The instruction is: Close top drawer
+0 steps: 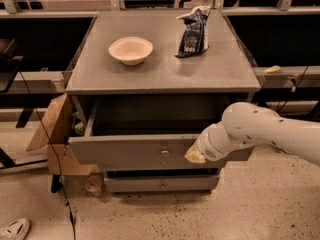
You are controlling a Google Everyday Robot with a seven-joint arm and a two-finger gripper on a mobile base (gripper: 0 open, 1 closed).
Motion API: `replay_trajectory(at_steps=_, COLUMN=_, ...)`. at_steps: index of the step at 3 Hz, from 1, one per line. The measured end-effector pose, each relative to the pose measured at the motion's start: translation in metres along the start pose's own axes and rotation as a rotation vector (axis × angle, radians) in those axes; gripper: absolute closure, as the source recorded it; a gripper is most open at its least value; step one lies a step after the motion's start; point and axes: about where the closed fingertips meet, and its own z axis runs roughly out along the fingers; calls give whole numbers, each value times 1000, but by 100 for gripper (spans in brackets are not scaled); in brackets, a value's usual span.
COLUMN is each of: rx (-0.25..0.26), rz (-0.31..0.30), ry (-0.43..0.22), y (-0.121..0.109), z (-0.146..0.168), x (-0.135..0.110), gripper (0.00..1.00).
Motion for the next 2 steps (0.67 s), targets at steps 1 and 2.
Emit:
replay_trajectory(at_steps=1, rx=15, rz=35, ry=30, y=-12, z=-1, x=17, gripper=34)
replay_trajectory(at_steps=2, rx=27, rz=59, ry=50, y=-20, z=-2, x=29, gripper=11)
